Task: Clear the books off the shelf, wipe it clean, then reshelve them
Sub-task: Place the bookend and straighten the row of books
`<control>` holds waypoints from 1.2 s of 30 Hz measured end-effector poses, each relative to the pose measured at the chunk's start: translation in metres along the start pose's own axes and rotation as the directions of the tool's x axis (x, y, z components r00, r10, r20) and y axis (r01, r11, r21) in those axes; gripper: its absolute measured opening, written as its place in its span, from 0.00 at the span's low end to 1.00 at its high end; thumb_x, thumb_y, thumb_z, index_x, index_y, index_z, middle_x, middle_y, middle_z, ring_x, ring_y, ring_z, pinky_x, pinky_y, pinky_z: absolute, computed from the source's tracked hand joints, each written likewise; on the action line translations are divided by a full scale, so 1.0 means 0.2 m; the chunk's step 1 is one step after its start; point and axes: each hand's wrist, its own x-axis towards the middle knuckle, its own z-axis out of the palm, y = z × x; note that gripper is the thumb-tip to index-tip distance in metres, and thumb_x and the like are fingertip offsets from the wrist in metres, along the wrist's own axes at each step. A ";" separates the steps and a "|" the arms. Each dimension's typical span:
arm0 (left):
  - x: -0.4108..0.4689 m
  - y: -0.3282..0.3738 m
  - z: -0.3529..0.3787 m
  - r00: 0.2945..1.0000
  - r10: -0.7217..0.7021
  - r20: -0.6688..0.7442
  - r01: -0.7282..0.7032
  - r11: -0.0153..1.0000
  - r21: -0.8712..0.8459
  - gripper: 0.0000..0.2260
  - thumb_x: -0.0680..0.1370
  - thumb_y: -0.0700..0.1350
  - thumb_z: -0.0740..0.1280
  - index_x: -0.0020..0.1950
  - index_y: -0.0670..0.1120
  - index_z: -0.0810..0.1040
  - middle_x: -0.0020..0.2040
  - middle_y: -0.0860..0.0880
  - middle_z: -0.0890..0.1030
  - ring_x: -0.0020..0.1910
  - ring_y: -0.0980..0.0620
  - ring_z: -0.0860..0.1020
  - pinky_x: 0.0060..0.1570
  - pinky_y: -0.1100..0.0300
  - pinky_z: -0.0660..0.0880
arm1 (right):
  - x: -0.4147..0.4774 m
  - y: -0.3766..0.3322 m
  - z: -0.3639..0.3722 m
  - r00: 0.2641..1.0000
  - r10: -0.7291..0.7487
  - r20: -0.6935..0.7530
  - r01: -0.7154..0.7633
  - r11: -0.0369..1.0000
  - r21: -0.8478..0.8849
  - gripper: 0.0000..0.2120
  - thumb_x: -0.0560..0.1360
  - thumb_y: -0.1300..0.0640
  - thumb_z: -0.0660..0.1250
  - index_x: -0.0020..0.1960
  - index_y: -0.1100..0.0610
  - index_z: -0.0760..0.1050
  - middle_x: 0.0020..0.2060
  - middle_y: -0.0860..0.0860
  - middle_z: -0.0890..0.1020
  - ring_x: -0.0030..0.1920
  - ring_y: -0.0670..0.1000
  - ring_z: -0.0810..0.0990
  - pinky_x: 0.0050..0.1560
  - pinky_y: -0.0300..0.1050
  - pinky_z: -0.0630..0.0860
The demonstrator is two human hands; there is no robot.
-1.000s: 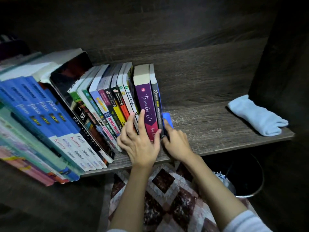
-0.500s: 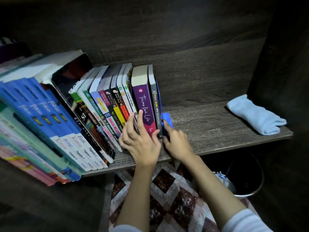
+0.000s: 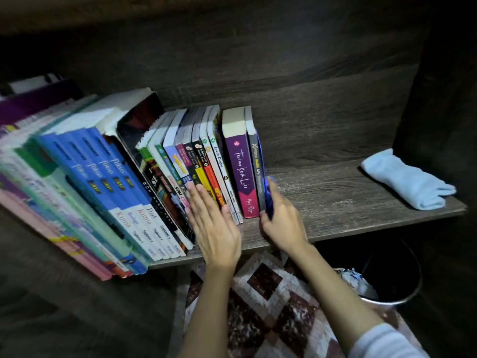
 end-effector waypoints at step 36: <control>-0.07 -0.02 -0.22 0.946 -0.119 0.303 0.080 0.987 0.139 0.39 0.74 0.35 0.63 0.74 0.43 0.38 0.75 0.47 0.36 0.75 0.47 0.40 0.73 0.49 0.47 | -0.19 -0.10 -0.02 0.987 0.007 0.161 -0.013 0.999 0.040 0.22 0.76 0.63 0.59 0.69 0.52 0.71 0.60 0.58 0.79 0.60 0.58 0.77 0.62 0.50 0.73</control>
